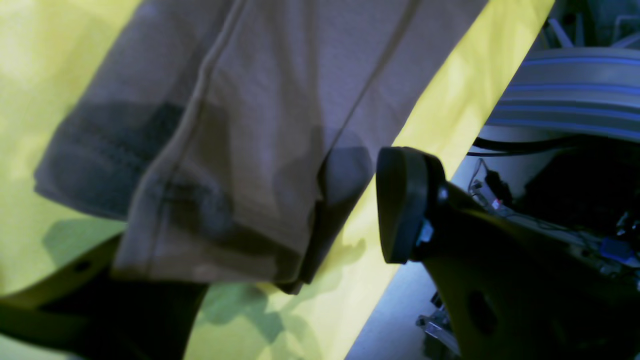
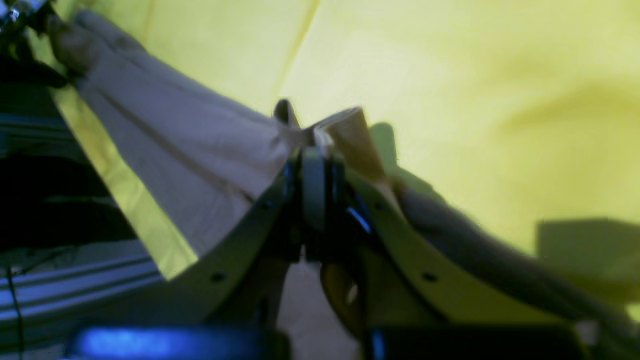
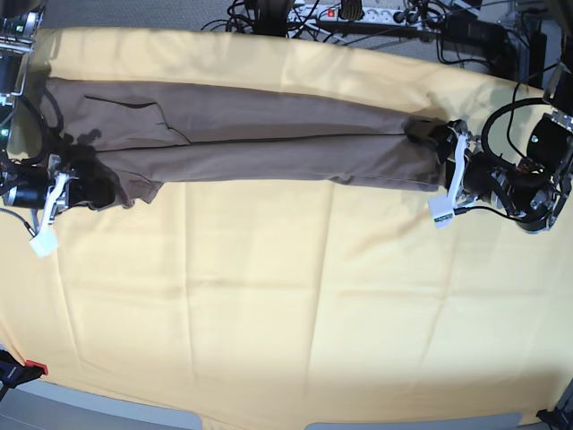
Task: Fold the T-shirt properly
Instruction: 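Lower the folded edge onto the shirt and open both grippers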
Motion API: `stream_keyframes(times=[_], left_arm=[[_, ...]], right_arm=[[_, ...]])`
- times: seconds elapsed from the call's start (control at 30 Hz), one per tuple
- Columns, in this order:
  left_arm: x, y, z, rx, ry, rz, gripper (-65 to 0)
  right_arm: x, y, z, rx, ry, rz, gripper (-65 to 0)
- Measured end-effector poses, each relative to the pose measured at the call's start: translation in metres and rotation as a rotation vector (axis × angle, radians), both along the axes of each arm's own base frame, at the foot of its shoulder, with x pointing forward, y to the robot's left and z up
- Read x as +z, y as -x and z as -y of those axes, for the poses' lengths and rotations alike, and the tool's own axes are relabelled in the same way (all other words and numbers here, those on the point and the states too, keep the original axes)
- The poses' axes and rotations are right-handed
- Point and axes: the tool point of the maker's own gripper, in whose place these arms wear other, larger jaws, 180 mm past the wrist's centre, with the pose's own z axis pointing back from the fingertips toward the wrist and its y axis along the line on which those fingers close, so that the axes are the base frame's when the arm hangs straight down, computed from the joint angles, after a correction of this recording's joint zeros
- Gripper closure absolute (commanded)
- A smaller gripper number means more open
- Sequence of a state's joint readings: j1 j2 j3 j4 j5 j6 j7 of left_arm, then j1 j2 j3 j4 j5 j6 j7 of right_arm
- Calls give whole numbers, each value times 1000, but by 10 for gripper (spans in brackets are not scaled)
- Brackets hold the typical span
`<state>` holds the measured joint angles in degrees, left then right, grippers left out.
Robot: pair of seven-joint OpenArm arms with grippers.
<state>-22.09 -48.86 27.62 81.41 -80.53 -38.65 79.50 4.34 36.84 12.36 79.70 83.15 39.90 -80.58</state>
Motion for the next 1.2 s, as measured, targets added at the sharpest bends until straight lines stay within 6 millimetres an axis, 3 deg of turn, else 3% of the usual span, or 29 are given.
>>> stream_keyframes(times=[0.27,0.43,0.7,1.03,1.2], left_arm=[[1,-2,0,0,1,5,-379],[1,-2,0,0,1,5,-379],[3,-1,-11,-1,-20,13,-379],[6,-1,-25,11,-52,15,-379],[14,-11,-27,35,-41,49,-379]], right_arm=[[13,45,-23,173,116,49,0],[9,71,-27,234,157,18,0],[-2,100,-5,264,230,-80,0],[-5,105,12,272,307,-107,0],[-19,116,27,276,397,-157,0]])
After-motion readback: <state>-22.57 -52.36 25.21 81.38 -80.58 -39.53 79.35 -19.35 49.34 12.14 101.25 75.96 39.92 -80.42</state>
